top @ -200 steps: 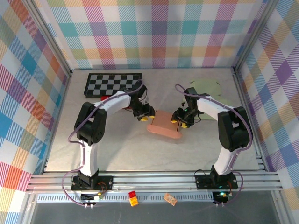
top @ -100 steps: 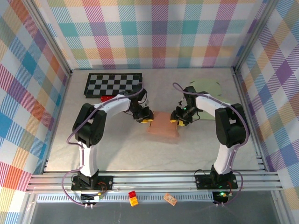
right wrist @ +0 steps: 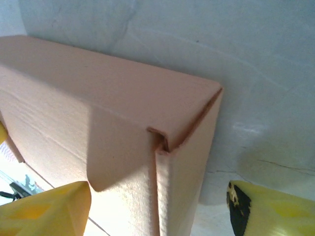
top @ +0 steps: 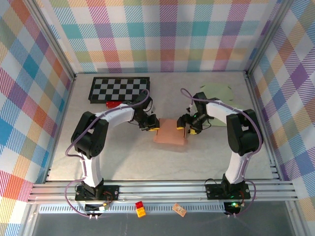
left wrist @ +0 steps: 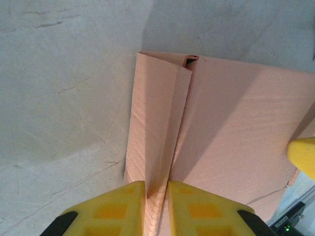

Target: Fold the paper box

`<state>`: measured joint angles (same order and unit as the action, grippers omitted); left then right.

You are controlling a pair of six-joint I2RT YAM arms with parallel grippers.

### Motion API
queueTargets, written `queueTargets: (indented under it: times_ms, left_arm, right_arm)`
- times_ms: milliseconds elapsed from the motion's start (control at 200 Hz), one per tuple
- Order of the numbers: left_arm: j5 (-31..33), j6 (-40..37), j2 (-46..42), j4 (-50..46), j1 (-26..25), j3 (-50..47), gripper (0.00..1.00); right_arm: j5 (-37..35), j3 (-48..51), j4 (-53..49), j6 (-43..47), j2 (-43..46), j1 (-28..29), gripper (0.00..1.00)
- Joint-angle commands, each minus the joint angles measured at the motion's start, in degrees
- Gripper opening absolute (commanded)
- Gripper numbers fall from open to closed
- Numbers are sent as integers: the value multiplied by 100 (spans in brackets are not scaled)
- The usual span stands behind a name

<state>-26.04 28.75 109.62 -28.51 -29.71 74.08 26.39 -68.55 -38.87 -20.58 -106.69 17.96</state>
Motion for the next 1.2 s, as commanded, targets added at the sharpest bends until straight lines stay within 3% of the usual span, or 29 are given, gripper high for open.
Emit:
queueTargets:
  times_ms: [0, 250, 515, 840, 1015, 1195]
  left_arm:
    - [108, 43, -20, -68, 96, -244, 17]
    - [99, 7, -9, -37, 254, -375, 15]
    - [73, 51, 37, 29, 291, -351, 15]
    - [348, 7, -346, 37, 291, -73, 31]
    - [1038, -659, -1105, 345, 146, -219, 31]
    - [1425, -2114, -1670, 610, -308, -536, 33]
  right_arm:
    - [503, -3, 252, 216, 150, -42, 75]
    - [1148, 76, 538, 264, 79, -91, 78]
    - [1975, 293, 1307, -464, 183, -95, 73]
    - [2061, 454, 1683, -1503, 420, -105, 58]
    - [2195, 166, 1438, -1899, 215, -126, 48]
    - [2234, -168, 977, -2026, 35, -190, 44]
